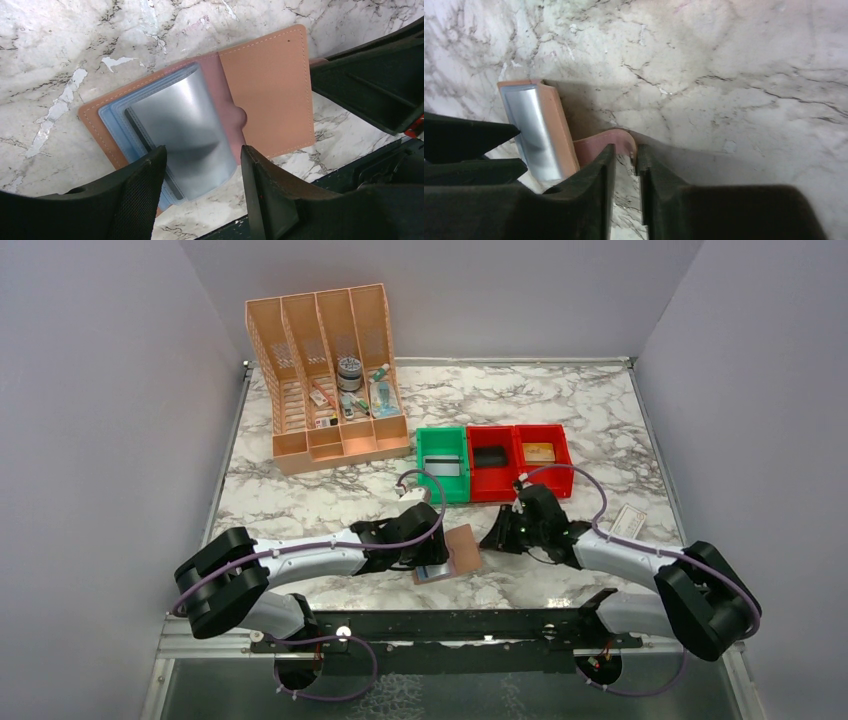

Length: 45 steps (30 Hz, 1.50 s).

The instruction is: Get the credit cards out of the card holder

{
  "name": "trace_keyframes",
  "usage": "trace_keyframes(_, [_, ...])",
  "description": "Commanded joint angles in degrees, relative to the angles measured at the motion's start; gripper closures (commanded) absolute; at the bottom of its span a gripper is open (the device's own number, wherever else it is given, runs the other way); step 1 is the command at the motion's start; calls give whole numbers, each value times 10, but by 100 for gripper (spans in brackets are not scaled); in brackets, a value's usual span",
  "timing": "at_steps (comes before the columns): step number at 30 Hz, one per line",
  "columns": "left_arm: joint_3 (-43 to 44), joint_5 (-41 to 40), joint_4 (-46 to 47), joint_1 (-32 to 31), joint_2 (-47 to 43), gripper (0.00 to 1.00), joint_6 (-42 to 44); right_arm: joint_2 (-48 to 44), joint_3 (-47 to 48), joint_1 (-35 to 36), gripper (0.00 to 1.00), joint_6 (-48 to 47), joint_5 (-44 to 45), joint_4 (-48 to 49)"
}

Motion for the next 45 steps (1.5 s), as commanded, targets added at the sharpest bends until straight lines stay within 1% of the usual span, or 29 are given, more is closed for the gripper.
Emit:
trace_keyframes(1, [-9,-1,1,-4,-10,41,-4,-41,28,0,66,-39,31,-116])
trace_keyframes(2, [-9,-2,1,-4,-10,41,-5,-57,39,0,59,-42,42,-134])
trace_keyframes(3, [-10,-3,2,-4,-11,41,-5,-74,49,0,55,-46,51,-150])
trace_keyframes(5, [-11,-5,3,-4,-15,41,-2,-104,63,0,54,-60,64,-166])
trace_keyframes(7, [-11,-6,5,-4,-18,42,2,-125,86,0,56,-74,57,-190])
trace_keyframes(10, [-14,-10,7,-4,-28,42,3,-147,103,0,59,-110,-21,-164])
trace_keyframes(13, [-18,-18,7,-4,-43,43,4,-153,102,1,63,-96,-115,-106])
trace_keyframes(16, [-22,-40,-12,-3,-71,42,4,-122,72,2,63,-60,-190,-19])
trace_keyframes(18, [-21,-69,-46,-3,-95,42,6,-82,79,8,63,-59,-202,-9])
trace_keyframes(20, [-20,-103,-89,-2,-124,42,1,-53,97,30,62,-72,-177,-26])
trace_keyframes(21, [-22,-117,-109,-1,-141,42,-3,-43,103,44,60,-78,-156,-32])
trace_keyframes(24, [-41,-146,-146,8,-187,35,-21,-14,127,90,54,-91,-92,-52])
trace_keyframes(27, [-62,-151,-170,28,-222,32,-35,27,158,135,51,-101,-34,-76])
trace_keyframes(30, [-82,-134,-170,54,-249,32,-33,66,178,152,45,-101,-15,-82])
trace_keyframes(32, [-88,-121,-171,69,-261,32,-26,90,200,176,37,-109,16,-99])
trace_keyframes(34, [-95,-114,-171,83,-272,32,-25,116,225,195,27,-115,52,-123])
trace_keyframes(36, [-99,-109,-171,96,-284,32,-22,140,240,204,20,-115,65,-135])
trace_keyframes(40, [-104,-103,-172,105,-300,32,-16,176,273,226,19,-118,107,-162])
trace_keyframes(42, [-104,-101,-172,106,-304,32,-16,199,288,237,20,-112,143,-186])
trace_keyframes(45, [-103,-97,-169,107,-308,32,-14,227,303,253,23,-105,175,-207])
